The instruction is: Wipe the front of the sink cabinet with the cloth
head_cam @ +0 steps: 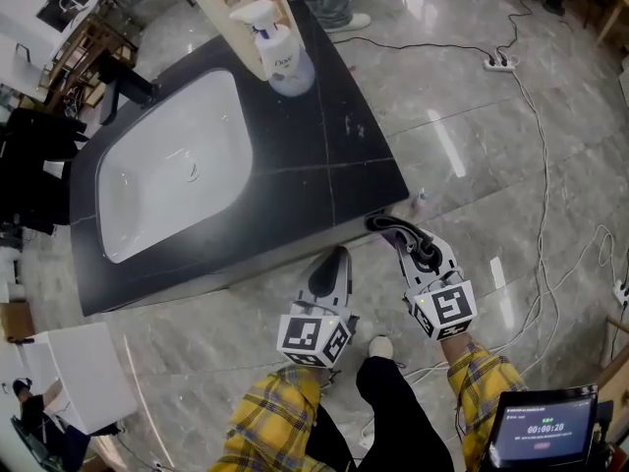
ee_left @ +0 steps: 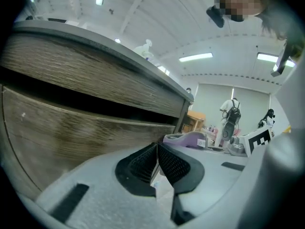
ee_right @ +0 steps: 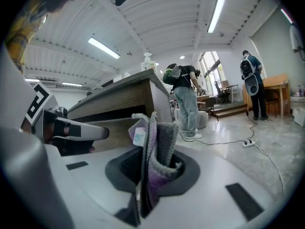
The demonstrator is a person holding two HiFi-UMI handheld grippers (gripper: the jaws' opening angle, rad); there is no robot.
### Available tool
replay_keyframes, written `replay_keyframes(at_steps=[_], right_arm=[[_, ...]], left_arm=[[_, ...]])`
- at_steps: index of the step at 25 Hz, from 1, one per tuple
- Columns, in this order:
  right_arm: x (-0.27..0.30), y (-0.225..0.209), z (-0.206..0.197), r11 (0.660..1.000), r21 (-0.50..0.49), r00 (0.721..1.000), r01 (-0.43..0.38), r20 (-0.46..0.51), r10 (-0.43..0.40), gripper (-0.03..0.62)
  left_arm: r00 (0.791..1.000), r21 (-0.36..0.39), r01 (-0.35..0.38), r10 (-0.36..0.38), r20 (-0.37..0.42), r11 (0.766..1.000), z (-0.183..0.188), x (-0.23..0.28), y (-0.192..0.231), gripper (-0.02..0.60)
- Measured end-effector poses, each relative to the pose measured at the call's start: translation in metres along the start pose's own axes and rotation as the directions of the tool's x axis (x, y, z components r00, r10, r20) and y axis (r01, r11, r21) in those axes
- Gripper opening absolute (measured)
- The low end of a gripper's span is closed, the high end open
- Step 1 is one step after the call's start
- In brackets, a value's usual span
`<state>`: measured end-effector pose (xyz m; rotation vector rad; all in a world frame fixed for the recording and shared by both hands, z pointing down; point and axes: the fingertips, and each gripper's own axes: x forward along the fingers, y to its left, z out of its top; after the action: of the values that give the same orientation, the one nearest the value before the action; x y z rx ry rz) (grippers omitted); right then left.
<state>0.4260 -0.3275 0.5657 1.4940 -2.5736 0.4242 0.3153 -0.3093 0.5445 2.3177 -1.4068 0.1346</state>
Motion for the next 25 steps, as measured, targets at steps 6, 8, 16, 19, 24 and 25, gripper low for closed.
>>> replay_keyframes(at_steps=[6, 8, 16, 19, 24, 25], right_arm=[[-0.016, 0.003, -0.005, 0.998, 0.056, 1.000, 0.004, 0.009, -0.005, 0.044], [-0.018, 0.017, -0.007, 0.998, 0.068, 1.000, -0.017, 0.012, 0.016, 0.044], [-0.005, 0.097, -0.032, 0.986, 0.063, 0.987, -0.153, -0.046, 0.156, 0.044], [0.003, 0.127, -0.040, 0.979, 0.049, 0.977, -0.199, -0.071, 0.202, 0.044], [0.019, 0.175, -0.048, 0.965, 0.024, 0.961, -0.260, -0.095, 0.261, 0.044], [0.023, 0.185, -0.049, 0.962, 0.016, 0.957, -0.273, -0.100, 0.273, 0.044]], left_arm=[[1.000, -0.028, 0.020, -0.020, 0.005, 0.999, -0.004, -0.001, -0.009, 0.008], [1.000, -0.041, 0.012, -0.011, 0.007, 0.999, -0.005, -0.007, -0.005, 0.008], [0.998, -0.049, -0.064, 0.064, 0.005, 0.997, -0.010, -0.050, 0.038, 0.008], [0.995, -0.062, -0.095, 0.096, 0.015, 0.994, -0.011, -0.069, 0.057, 0.008], [0.988, -0.080, -0.151, 0.154, 0.029, 0.985, -0.014, -0.104, 0.091, 0.008], [0.986, -0.085, -0.162, 0.165, 0.032, 0.983, -0.014, -0.111, 0.098, 0.008]])
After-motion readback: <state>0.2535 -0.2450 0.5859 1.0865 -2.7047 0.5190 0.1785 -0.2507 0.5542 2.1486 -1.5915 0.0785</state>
